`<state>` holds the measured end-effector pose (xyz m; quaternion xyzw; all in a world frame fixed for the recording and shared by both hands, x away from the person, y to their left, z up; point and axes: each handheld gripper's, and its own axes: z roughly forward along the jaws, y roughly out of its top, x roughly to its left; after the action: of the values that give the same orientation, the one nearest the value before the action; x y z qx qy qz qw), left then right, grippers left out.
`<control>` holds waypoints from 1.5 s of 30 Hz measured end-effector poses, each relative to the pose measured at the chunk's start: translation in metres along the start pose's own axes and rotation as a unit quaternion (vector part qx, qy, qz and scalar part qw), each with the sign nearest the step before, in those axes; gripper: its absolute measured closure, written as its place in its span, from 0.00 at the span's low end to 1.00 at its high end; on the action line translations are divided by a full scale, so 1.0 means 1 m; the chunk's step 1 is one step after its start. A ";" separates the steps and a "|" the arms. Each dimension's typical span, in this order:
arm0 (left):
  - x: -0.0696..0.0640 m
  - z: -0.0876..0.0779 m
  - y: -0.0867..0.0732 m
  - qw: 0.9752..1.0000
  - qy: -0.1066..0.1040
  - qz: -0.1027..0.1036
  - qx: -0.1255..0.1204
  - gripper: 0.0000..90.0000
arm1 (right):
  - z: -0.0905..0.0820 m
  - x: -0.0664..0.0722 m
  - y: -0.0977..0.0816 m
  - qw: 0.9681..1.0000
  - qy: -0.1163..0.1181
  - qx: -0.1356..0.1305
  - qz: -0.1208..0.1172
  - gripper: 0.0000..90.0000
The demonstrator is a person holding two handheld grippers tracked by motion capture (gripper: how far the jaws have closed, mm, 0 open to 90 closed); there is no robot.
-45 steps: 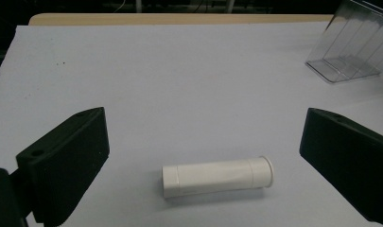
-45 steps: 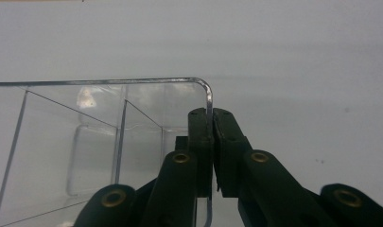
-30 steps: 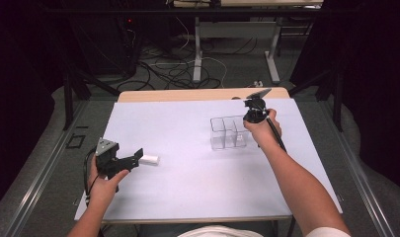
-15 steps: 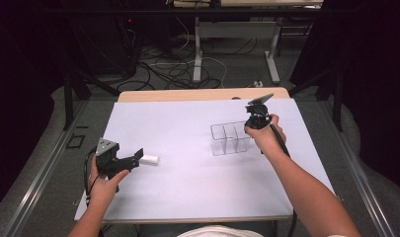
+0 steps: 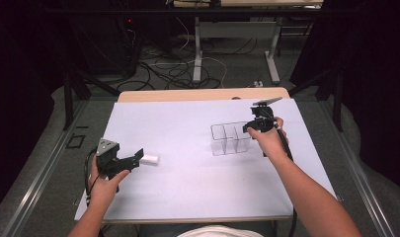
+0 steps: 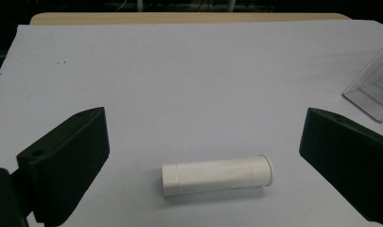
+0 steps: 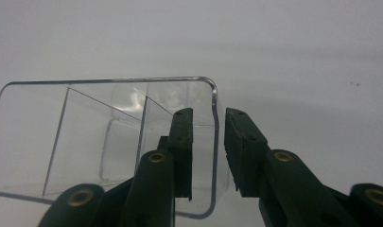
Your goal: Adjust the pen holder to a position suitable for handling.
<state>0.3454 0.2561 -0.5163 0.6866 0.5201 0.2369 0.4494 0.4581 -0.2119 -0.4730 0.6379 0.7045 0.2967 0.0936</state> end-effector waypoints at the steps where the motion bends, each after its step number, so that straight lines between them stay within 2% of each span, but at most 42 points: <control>1: 0.000 0.000 0.000 1.000 0.000 0.003 0.001 0.03 | -0.002 0.000 -0.002 1.000 0.002 -0.006 -0.002 0.80; 2: 0.000 0.000 0.000 1.000 0.000 0.003 0.001 0.03 | -0.004 -0.002 -0.003 1.000 0.005 -0.013 -0.010 0.79; 7: 0.000 0.000 0.000 1.000 0.001 0.004 0.001 0.03 | -0.014 -0.003 -0.011 0.999 0.016 -0.045 -0.009 0.79; 13: -0.001 0.000 0.000 1.000 0.001 0.006 0.003 0.03 | -0.019 -0.008 -0.015 0.998 0.016 -0.062 -0.008 0.85; 15: -0.001 0.001 0.000 1.000 0.001 0.008 0.003 0.03 | -0.018 -0.011 -0.017 0.997 0.008 -0.070 -0.005 0.92; 18: -0.001 0.001 0.000 1.000 0.000 0.008 0.003 0.03 | -0.016 -0.012 -0.018 0.997 -0.002 -0.077 -0.003 0.95; 21: -0.001 0.001 0.000 1.000 0.000 0.009 0.005 0.03 | -0.009 -0.011 -0.018 0.995 -0.017 -0.096 -0.014 0.99; 24: -0.001 0.001 0.000 1.000 0.000 0.008 0.006 0.03 | -0.005 -0.009 -0.017 0.994 -0.022 -0.100 -0.022 1.00; 27: -0.001 0.001 0.000 1.000 0.001 0.008 0.005 0.03 | 0.002 -0.004 -0.018 0.994 -0.038 -0.095 -0.037 1.00; 33: -0.001 0.001 0.000 1.000 0.000 0.008 0.005 0.03 | 0.005 -0.002 -0.023 0.994 -0.045 -0.093 -0.035 1.00; 36: -0.001 0.002 0.000 1.000 0.001 0.009 0.007 0.03 | 0.003 -0.003 -0.027 0.995 -0.034 -0.088 -0.025 1.00; 43: -0.002 0.003 0.000 1.000 0.002 0.008 0.005 0.03 | 0.002 0.007 -0.032 0.997 -0.011 -0.076 -0.030 1.00; 45: -0.002 0.003 0.000 1.000 0.002 0.007 0.005 0.03 | 0.002 0.010 -0.033 0.996 -0.007 -0.077 -0.038 1.00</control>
<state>0.3471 0.2533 -0.5176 0.6920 0.5171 0.2394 0.4432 0.4293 -0.2017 -0.4902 0.6037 0.7023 0.3421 0.1589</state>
